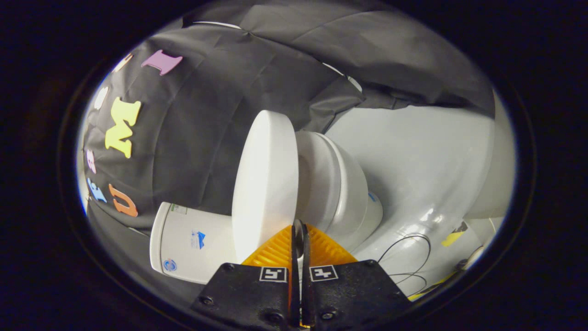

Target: Open the toilet lid.

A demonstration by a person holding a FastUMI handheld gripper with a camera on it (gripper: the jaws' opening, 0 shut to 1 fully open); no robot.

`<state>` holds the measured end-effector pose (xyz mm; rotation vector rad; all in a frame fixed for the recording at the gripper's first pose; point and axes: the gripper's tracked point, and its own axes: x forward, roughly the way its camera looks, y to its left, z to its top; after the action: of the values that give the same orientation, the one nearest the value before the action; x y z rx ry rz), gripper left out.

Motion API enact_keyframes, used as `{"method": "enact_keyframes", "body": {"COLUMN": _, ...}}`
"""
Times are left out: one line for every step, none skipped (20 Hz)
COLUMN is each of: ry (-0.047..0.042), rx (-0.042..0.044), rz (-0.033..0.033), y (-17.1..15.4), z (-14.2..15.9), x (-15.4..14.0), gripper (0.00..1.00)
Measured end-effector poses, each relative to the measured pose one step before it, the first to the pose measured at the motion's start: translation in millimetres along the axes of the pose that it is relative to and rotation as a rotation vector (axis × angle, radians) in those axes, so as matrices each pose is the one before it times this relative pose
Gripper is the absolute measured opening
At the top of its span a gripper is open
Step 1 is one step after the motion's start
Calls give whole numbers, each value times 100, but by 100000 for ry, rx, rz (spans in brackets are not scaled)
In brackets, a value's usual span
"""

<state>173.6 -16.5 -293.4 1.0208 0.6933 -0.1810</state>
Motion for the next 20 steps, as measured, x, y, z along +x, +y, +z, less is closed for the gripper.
{"method": "enact_keyframes", "body": {"ry": 63, "rx": -2393, "rz": -761, "y": 224, "z": -71, "x": -104, "gripper": 5}}
{"method": "enact_keyframes", "body": {"ry": 74, "rx": -1350, "rz": -711, "y": 159, "z": 125, "x": -34, "gripper": 5}}
{"method": "enact_keyframes", "body": {"ry": 59, "rx": -952, "rz": -564, "y": 206, "z": 124, "x": -180, "gripper": 5}}
{"method": "enact_keyframes", "body": {"ry": 122, "rx": -1370, "rz": -249, "y": 309, "z": 31, "x": -127, "gripper": 5}}
{"method": "enact_keyframes", "body": {"ry": 387, "rx": -1573, "rz": -351, "y": 246, "z": -35, "x": -68, "gripper": 5}}
{"method": "enact_keyframes", "body": {"ry": 677, "rx": -2095, "rz": -615, "y": 196, "z": -37, "x": -154, "gripper": 5}}
{"method": "enact_keyframes", "body": {"ry": 319, "rx": -1350, "rz": -734, "y": 213, "z": 67, "x": -96, "gripper": 5}}
{"method": "enact_keyframes", "body": {"ry": 278, "rx": -408, "rz": -757, "y": 196, "z": 190, "x": -33, "gripper": 6}}
{"method": "enact_keyframes", "body": {"ry": 235, "rx": 748, "rz": -533, "y": 117, "z": 95, "x": -164, "gripper": 6}}
{"method": "enact_keyframes", "body": {"ry": 131, "rx": 1320, "rz": -339, "y": 191, "z": 150, "x": -150, "gripper": 6}}
{"method": "enact_keyframes", "body": {"ry": 608, "rx": 512, "rz": -837, "y": 145, "z": -165, "x": -160, "gripper": 6}}
{"method": "enact_keyframes", "body": {"ry": -138, "rx": -2013, "rz": -1254, "y": 91, "z": -16, "x": 72, "gripper": 6}}
{"method": "enact_keyframes", "body": {"ry": -673, "rx": -2556, "rz": -1009, "y": 303, "z": -54, "x": -134, "gripper": 5}}
{"method": "enact_keyframes", "body": {"ry": -465, "rx": -1667, "rz": -219, "y": 446, "z": 137, "x": -273, "gripper": 6}}
{"method": "enact_keyframes", "body": {"ry": -305, "rx": -738, "rz": 820, "y": 662, "z": 258, "x": -490, "gripper": 6}}
{"method": "enact_keyframes", "body": {"ry": -157, "rx": 225, "rz": 1293, "y": 601, "z": 190, "x": -418, "gripper": 6}}
{"method": "enact_keyframes", "body": {"ry": -226, "rx": 291, "rz": 1220, "y": 496, "z": 210, "x": -453, "gripper": 5}}
{"method": "enact_keyframes", "body": {"ry": -118, "rx": -310, "rz": 915, "y": 535, "z": 86, "x": -314, "gripper": 4}}
{"method": "enact_keyframes", "body": {"ry": -437, "rx": -1077, "rz": 562, "y": 578, "z": 47, "x": -250, "gripper": 4}}
{"method": "enact_keyframes", "body": {"ry": -475, "rx": -1479, "rz": 233, "y": 524, "z": 77, "x": -221, "gripper": 4}}
